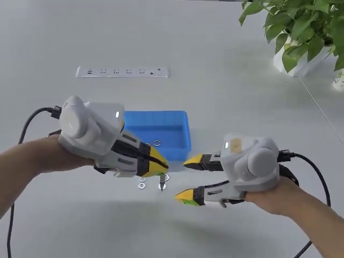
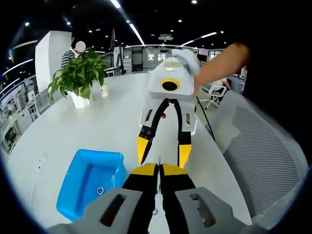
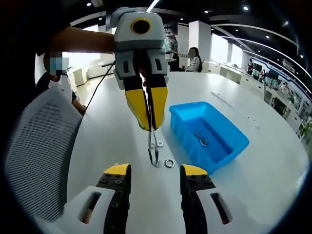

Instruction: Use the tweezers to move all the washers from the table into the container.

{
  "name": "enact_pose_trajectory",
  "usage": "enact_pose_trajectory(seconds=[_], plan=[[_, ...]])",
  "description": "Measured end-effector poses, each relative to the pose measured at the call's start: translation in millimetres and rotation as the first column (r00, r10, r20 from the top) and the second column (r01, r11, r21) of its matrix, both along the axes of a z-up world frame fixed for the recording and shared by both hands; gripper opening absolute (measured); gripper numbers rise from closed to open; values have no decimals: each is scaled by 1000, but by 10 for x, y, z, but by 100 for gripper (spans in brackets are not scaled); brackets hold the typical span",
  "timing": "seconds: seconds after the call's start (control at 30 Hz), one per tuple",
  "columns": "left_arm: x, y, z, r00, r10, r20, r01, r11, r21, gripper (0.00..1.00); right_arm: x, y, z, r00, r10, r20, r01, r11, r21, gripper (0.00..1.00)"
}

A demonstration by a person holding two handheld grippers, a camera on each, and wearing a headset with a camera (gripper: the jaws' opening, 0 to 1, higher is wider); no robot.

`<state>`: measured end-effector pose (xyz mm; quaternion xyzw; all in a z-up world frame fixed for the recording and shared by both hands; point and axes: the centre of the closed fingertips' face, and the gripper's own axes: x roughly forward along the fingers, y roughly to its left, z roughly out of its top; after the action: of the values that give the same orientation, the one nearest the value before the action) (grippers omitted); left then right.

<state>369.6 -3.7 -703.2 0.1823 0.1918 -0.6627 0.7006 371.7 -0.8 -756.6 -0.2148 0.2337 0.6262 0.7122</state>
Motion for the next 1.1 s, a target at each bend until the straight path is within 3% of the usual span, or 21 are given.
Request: enact_pose_trajectory(seconds=[0.37,0.67,1.1], plan=[[-14,-5,-12,1000,-14,-7,14,1000,12,5,35,280,-81,998,69,14,-69,998,6,24],[8,-53,-21,1000,-11,-9,11,1000,5,5,16,336,-133,996,85,3,-85,996,-18,11],[16,-47,-22,999,26,-40,-24,999,34,6,25,328,-160,998,62,32,-61,998,-33,8]])
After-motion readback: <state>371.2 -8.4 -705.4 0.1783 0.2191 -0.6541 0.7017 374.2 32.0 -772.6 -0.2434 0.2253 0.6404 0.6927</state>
